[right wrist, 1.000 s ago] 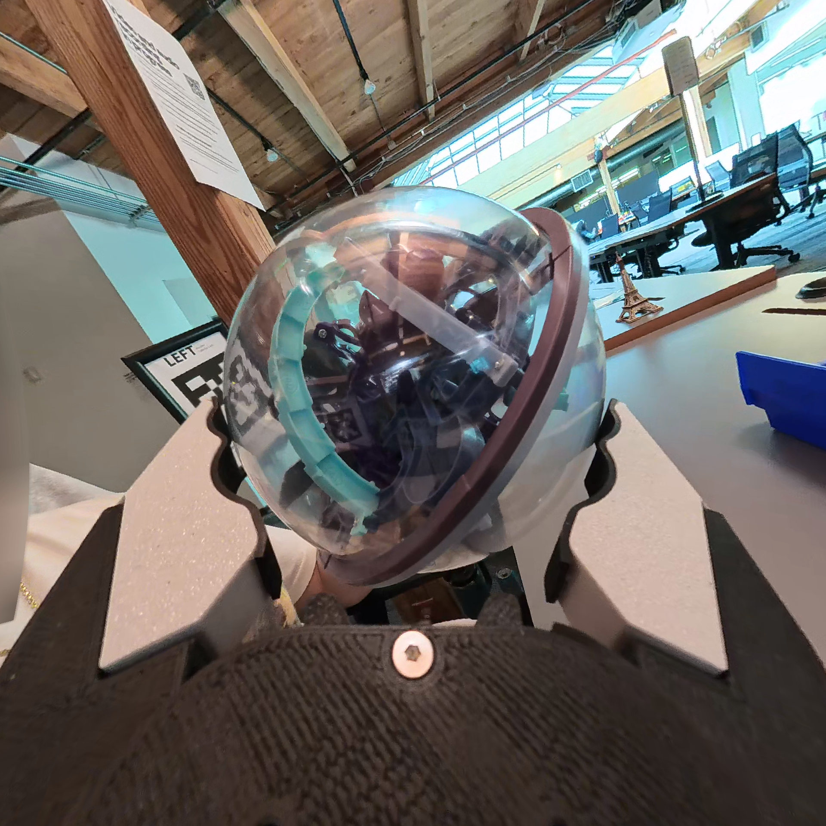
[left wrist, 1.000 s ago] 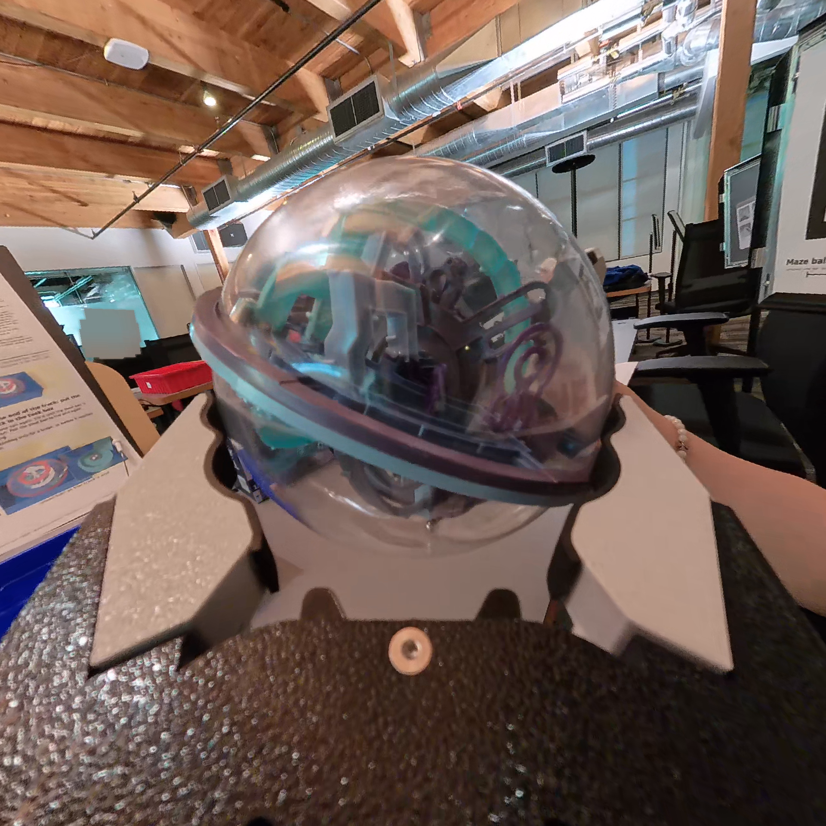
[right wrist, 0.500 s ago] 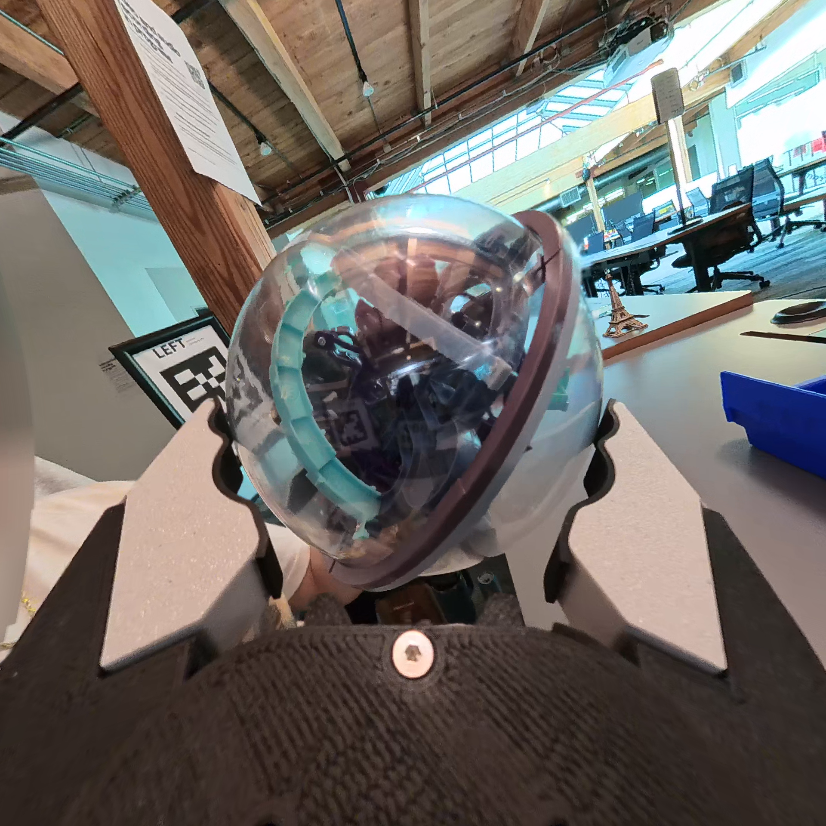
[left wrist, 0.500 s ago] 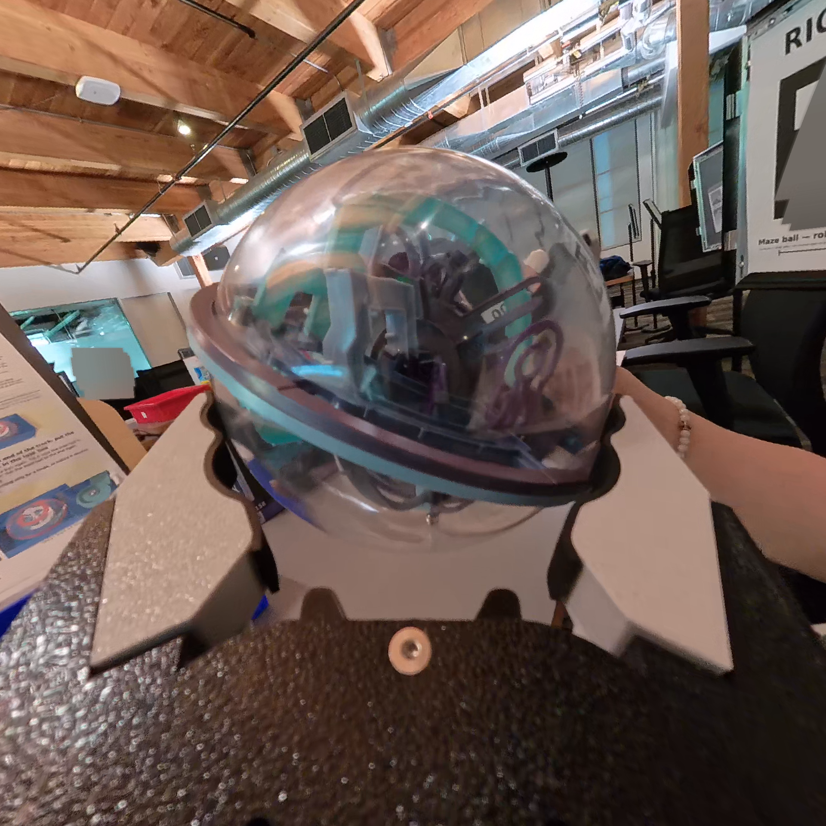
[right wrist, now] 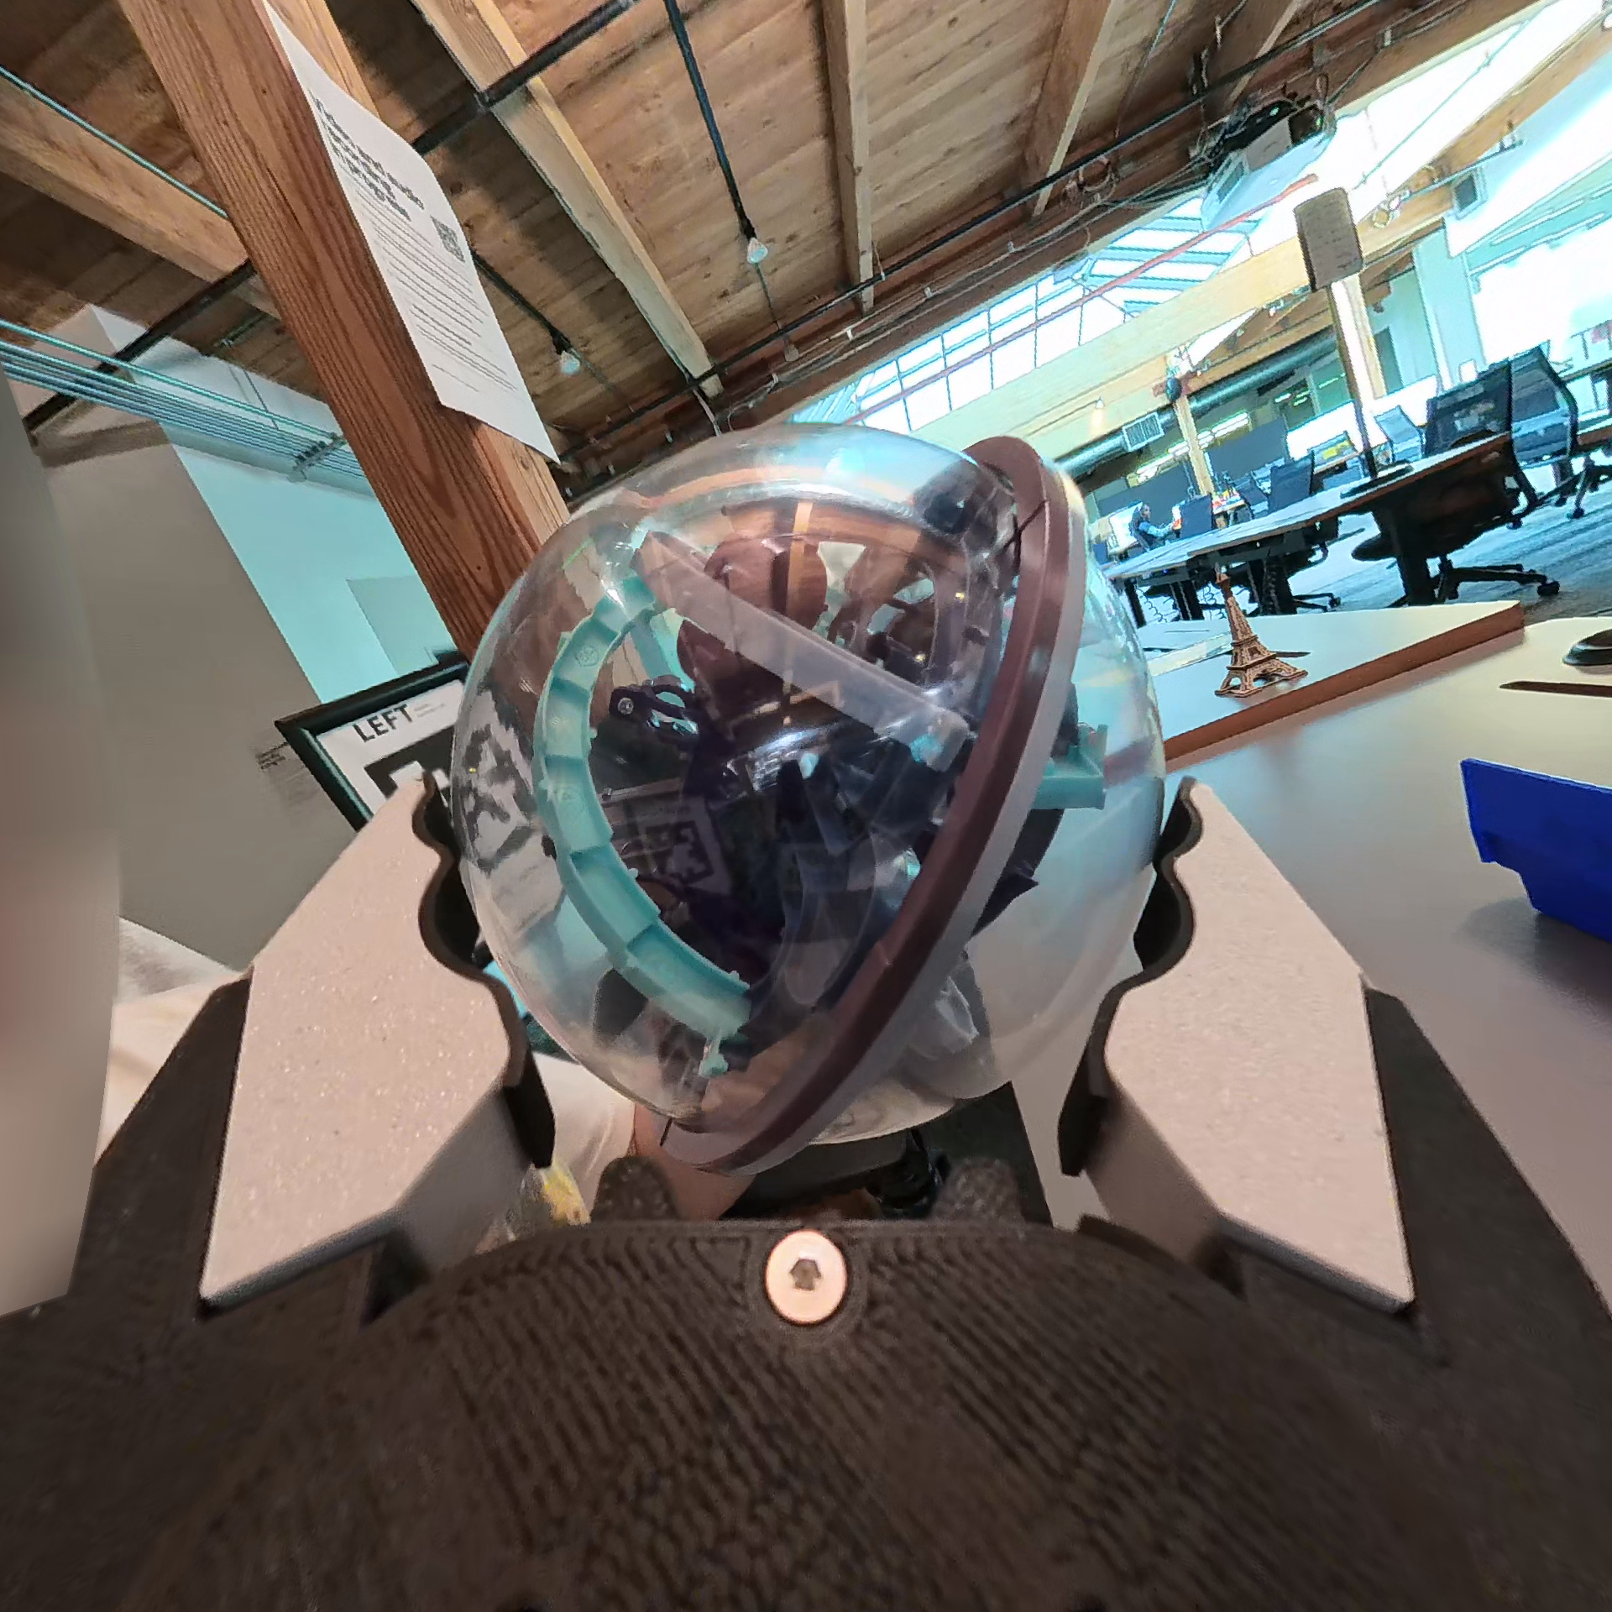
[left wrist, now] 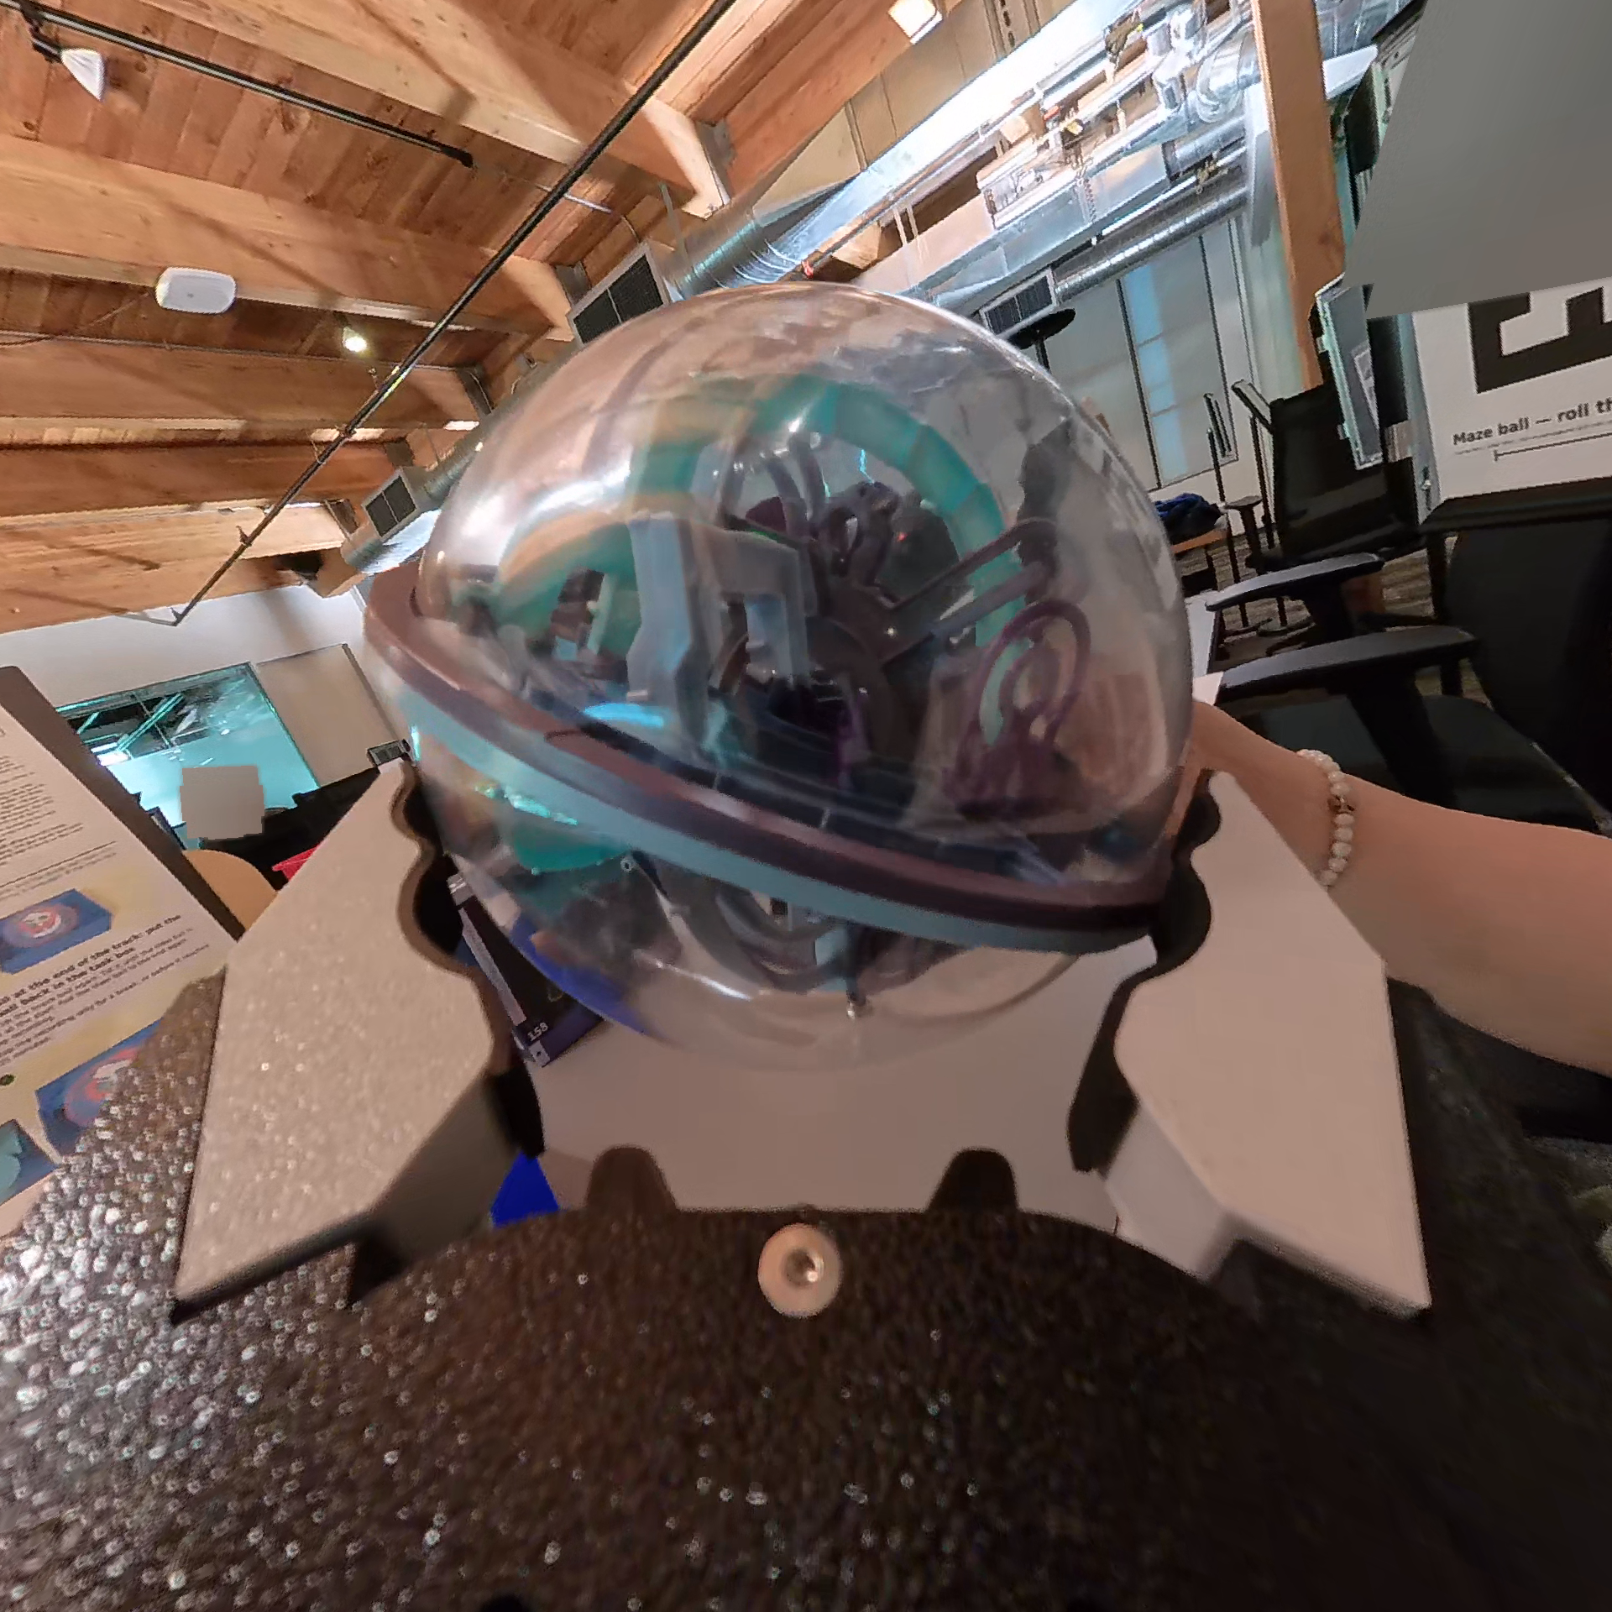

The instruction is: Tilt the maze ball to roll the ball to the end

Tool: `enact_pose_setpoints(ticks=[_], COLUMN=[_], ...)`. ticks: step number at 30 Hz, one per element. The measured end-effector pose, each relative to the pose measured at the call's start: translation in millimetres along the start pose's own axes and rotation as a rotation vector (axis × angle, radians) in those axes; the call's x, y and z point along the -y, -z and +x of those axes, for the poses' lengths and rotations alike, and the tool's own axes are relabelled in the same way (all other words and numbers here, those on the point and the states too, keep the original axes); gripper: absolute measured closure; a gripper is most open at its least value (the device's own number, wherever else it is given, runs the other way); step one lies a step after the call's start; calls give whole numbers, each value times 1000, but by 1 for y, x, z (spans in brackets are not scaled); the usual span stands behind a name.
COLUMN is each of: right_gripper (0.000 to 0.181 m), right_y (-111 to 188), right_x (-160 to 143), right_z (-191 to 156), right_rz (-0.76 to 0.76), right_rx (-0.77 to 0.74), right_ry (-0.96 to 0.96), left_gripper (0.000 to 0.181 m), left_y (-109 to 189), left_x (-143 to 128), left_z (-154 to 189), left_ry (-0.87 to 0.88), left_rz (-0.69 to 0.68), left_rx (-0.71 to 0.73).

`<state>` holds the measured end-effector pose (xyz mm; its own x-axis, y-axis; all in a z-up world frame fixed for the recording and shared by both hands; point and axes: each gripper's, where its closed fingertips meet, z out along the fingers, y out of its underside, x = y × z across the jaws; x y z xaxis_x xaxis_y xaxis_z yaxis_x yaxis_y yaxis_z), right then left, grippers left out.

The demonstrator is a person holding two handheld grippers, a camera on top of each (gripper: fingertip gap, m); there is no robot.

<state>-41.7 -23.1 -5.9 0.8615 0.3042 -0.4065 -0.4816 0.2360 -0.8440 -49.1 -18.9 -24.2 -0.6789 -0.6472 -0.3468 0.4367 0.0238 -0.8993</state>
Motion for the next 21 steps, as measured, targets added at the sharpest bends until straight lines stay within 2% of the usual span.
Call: enact_pose_setpoints(ticks=[7, 12, 17, 21], right_gripper=[27, 29, 34, 33], right_y=[-4, -7, -4, 1], right_x=[6, 9, 17, 29], right_z=[4, 7, 15, 12], right_rz=[83, 139, 213, 294], right_rx=[-14, -44, -65, -2], right_ry=[-57, -66, -150, -242], left_gripper=[24, 24, 24, 23], left_y=[1, 2, 0, 4], left_x=[9, 16, 19, 22], left_z=[-3, 4, -10, -23], left_ry=[86, 169, 352, 530], left_rz=[57, 98, 147, 208], left_rx=[8, -49, 3, 8])
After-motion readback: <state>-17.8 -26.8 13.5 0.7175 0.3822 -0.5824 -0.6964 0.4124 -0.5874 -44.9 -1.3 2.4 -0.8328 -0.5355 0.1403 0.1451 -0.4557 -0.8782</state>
